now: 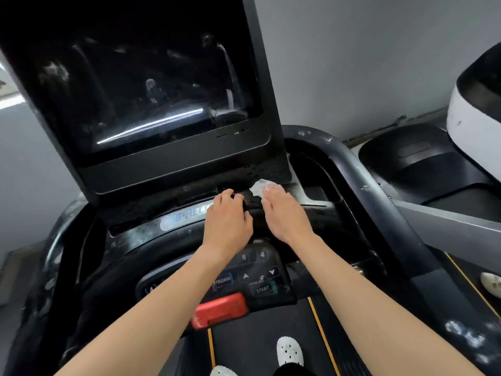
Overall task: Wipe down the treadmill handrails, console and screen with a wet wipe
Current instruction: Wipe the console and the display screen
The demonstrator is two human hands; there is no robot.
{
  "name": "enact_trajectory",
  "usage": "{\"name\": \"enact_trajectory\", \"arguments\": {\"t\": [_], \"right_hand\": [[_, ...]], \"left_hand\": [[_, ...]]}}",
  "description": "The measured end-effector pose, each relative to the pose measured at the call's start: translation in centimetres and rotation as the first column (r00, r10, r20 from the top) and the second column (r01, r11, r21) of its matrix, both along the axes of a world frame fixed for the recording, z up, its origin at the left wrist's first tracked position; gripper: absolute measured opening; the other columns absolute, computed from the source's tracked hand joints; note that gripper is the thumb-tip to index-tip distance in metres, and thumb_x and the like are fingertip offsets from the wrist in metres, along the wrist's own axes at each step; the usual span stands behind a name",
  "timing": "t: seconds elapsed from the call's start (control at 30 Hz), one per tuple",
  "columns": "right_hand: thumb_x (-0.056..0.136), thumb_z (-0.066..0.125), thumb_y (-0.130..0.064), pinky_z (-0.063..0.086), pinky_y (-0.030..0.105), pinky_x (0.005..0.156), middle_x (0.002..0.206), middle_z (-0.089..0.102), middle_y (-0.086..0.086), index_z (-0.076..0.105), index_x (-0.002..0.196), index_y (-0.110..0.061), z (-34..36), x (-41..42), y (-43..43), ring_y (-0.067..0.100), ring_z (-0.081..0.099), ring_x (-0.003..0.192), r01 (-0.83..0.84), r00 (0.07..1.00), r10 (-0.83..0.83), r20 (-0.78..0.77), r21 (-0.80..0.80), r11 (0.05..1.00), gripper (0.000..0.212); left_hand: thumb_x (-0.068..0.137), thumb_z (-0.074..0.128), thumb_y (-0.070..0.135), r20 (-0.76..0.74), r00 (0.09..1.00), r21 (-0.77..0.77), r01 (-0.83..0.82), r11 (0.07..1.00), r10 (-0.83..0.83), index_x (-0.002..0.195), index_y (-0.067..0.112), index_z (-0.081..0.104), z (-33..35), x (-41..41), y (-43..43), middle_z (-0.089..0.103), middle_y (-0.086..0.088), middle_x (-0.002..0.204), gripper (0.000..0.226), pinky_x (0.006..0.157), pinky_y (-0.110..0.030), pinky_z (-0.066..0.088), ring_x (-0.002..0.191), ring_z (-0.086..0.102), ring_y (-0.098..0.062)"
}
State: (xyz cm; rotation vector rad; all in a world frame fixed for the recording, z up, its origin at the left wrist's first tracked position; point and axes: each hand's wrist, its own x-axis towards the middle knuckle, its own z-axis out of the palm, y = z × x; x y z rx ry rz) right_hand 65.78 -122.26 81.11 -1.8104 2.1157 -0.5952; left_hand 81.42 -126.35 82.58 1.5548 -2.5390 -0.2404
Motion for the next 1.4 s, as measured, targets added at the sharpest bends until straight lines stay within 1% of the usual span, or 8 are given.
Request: {"name": "enact_trajectory", "arguments": {"t": [0.2, 0.37, 0.5, 0.7, 0.9, 1.13, 1.23, 1.4], "right_hand": [[0.109, 0.032, -0.025, 0.040, 0.044, 0.109, 0.140, 0.057, 0.005, 0.059, 0.132, -0.012, 0.0, 3.8, -1.3, 0.027, 0.054, 0.123, -0.163, 0.987, 0.163, 0.003, -0.006, 0.987, 0.038], [0.108, 0.037, -0.023, 0.041, 0.043, 0.107, 0.134, 0.062, 0.010, 0.059, 0.131, -0.005, 0.5, 1.6, 0.1, 0.029, 0.056, 0.122, 0.202, 0.979, -0.202, -0.016, -0.032, 0.979, 0.036], [0.107, 0.039, -0.027, 0.047, 0.035, 0.087, 0.129, 0.060, 0.006, 0.061, 0.120, -0.009, 0.5, 2.9, -0.2, 0.026, 0.058, 0.110, 0.276, 0.960, -0.276, -0.042, -0.011, 0.961, 0.032], [0.105, 0.039, -0.022, 0.041, 0.033, 0.070, 0.118, 0.058, 0.002, 0.057, 0.109, -0.014, 0.5, 4.2, -0.1, 0.024, 0.057, 0.092, 0.013, 0.999, -0.014, -0.041, -0.025, 1.000, 0.020], [0.103, 0.039, -0.021, 0.048, 0.039, 0.077, 0.118, 0.063, 0.002, 0.059, 0.116, -0.015, -0.6, 0.0, 0.5, 0.028, 0.061, 0.101, 0.264, 0.964, -0.262, -0.034, 0.057, 0.963, 0.025], [0.106, 0.037, -0.034, 0.035, 0.032, 0.067, 0.100, 0.058, -0.003, 0.049, 0.088, -0.022, 0.0, 2.8, -0.3, 0.021, 0.059, 0.088, 0.077, 0.997, -0.077, -0.011, 0.003, 0.997, 0.024], [0.106, 0.038, -0.033, 0.036, 0.029, 0.069, 0.098, 0.058, -0.005, 0.055, 0.092, -0.021, 0.4, 2.5, 0.1, 0.020, 0.060, 0.087, -0.014, 0.998, 0.011, -0.062, -0.038, 0.999, 0.025], [0.103, 0.040, -0.012, 0.048, 0.034, 0.076, 0.113, 0.068, 0.010, 0.069, 0.110, -0.006, 1.6, 0.2, -0.3, 0.031, 0.065, 0.101, 0.180, 0.938, -0.138, -0.319, 0.108, 0.978, 0.030]], "left_hand": [[0.097, 0.051, 0.026, 0.031, 0.997, -0.017, -0.073, 0.997, 0.074, 0.121, 0.007, 0.060, 0.3, 2.4, -0.2, 0.058, -0.012, 0.128, 0.032, 0.093, -0.043, 0.050, 0.117, 0.053, -0.031], [0.097, 0.050, 0.029, 0.042, 0.997, -0.042, -0.061, 0.997, 0.063, 0.119, 0.010, 0.059, 0.2, 3.0, -0.2, 0.058, -0.006, 0.125, 0.030, 0.092, -0.041, 0.049, 0.114, 0.052, -0.026], [0.099, 0.048, 0.029, 0.058, 0.996, -0.055, -0.066, 0.996, 0.069, 0.116, 0.012, 0.058, 0.2, 2.9, -0.1, 0.058, -0.003, 0.118, 0.026, 0.088, -0.039, 0.047, 0.107, 0.052, -0.024], [0.098, 0.047, 0.027, 0.088, 0.995, -0.060, -0.041, 0.997, 0.047, 0.111, 0.013, 0.057, 0.4, 2.8, -0.4, 0.058, -0.004, 0.113, 0.021, 0.086, -0.039, 0.045, 0.102, 0.052, -0.024], [0.100, 0.047, 0.027, 0.072, 0.997, -0.067, -0.016, 0.998, 0.021, 0.111, 0.013, 0.056, 0.3, 3.1, -0.4, 0.056, -0.004, 0.114, 0.021, 0.085, -0.040, 0.043, 0.102, 0.050, -0.025], [0.098, 0.048, 0.024, 0.051, 0.999, -0.071, -0.005, 0.997, 0.009, 0.107, 0.014, 0.054, 0.4, 3.1, -0.4, 0.055, -0.003, 0.111, 0.015, 0.082, -0.037, 0.043, 0.098, 0.048, -0.023], [0.099, 0.047, 0.025, 0.057, 0.998, -0.074, 0.004, 0.997, 0.000, 0.107, 0.014, 0.054, 0.4, 3.3, -0.5, 0.055, -0.003, 0.111, 0.015, 0.081, -0.036, 0.043, 0.098, 0.048, -0.022], [0.100, 0.047, 0.025, 0.057, 0.998, -0.062, 0.015, 0.998, -0.012, 0.115, 0.013, 0.055, 0.4, 3.4, -0.6, 0.055, -0.004, 0.116, 0.021, 0.084, -0.038, 0.045, 0.103, 0.048, -0.024]]}}
